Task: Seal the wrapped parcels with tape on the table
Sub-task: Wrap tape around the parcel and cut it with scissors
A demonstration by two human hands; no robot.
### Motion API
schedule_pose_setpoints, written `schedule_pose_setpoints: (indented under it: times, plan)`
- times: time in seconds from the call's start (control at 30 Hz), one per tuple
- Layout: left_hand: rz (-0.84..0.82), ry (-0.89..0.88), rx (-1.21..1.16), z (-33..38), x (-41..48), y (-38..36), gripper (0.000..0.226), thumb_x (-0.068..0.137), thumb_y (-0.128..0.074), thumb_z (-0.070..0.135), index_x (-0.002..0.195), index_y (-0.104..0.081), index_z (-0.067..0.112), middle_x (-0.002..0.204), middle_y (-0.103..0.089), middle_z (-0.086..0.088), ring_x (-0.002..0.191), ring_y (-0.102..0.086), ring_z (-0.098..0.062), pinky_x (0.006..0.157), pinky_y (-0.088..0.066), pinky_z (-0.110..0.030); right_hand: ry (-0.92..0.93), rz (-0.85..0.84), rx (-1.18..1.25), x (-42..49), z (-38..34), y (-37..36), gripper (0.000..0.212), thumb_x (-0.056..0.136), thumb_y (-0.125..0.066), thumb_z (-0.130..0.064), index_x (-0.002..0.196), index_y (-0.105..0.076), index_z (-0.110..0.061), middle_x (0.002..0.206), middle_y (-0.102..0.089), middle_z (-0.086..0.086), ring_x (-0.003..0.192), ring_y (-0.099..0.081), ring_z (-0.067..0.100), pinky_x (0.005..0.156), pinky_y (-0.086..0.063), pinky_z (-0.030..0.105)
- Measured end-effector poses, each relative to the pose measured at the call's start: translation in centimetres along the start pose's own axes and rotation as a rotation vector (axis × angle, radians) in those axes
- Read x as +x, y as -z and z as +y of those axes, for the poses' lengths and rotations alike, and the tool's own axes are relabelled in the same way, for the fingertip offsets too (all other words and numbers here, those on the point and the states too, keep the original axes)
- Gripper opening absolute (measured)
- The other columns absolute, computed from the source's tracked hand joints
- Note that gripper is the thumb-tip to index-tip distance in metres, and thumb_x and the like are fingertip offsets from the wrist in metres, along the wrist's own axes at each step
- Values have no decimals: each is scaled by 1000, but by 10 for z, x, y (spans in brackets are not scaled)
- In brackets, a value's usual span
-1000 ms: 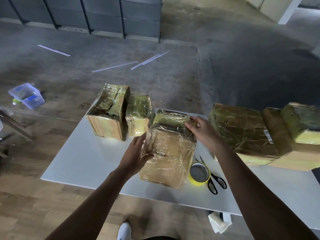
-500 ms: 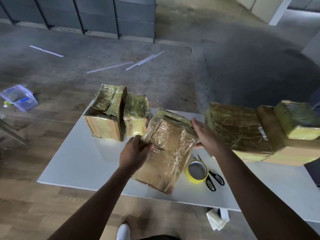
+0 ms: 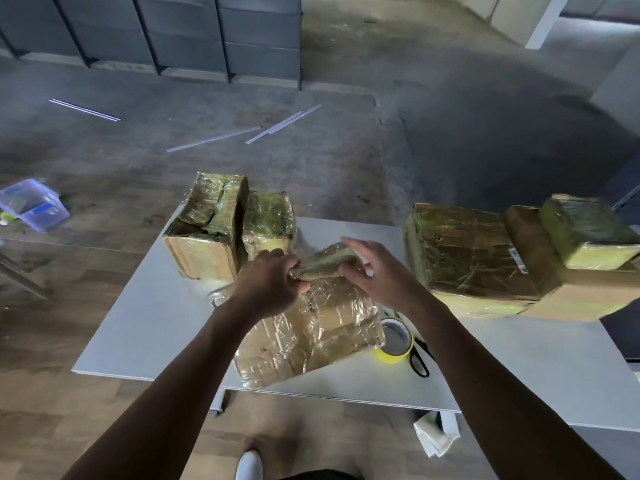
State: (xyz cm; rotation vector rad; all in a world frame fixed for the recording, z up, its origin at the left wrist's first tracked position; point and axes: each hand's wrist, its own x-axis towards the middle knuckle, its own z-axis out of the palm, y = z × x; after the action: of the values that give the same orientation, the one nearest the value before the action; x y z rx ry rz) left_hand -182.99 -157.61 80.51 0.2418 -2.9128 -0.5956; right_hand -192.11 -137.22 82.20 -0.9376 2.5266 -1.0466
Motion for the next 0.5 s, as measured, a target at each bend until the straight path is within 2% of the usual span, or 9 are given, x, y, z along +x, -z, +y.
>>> schedule_pose_setpoints:
  times: [0.1,0.17,0.23,0.33,0.4,0.5]
  plan:
    - [-5,-9,55,2,2,8,36,82,-71,43,110,-62,22,94,-65,3,82,-47,-11,71,-36,-27,-38,-6,34,0,3,-7,35,93,-60,-31,125,-61,-17,112,-62,1,101,-61,17,83,-45,27]
    - [-15,-3,57,3,2,9,41,82,-72,41,115,-60,22,99,-68,3,81,-49,-11,75,-40,-28,-60,-15,-27,-1,9,-14,26,94,-59,-31,114,-65,-14,102,-67,4,91,-61,18,75,-43,29]
    - [-32,0,77,2,0,5,42,82,-71,40,117,-59,20,102,-69,2,85,-51,-13,84,-44,-32,-88,-15,-61,-3,16,-23,23,95,-56,-30,107,-65,-12,93,-68,6,83,-61,20,71,-45,33]
    - [-74,20,89,-2,-3,-9,41,85,-68,39,118,-59,17,102,-67,-1,98,-51,-16,91,-41,-37,-127,-23,-86,-6,24,-38,23,98,-51,-29,104,-63,-11,83,-64,1,71,-56,16,62,-37,27]
    - [-113,35,124,-6,-4,-22,41,88,-63,41,121,-57,17,110,-65,-1,111,-49,-19,96,-38,-40,-153,-23,-114,-8,29,-49,25,99,-49,-30,105,-63,-10,83,-64,4,70,-55,16,64,-36,28]
    - [-147,55,178,-14,-2,-41,43,91,-58,42,127,-53,18,122,-61,-2,118,-46,-21,100,-35,-41,-219,14,-54,-11,34,-62,27,100,-47,-29,112,-62,-11,93,-68,11,85,-61,26,71,-40,31]
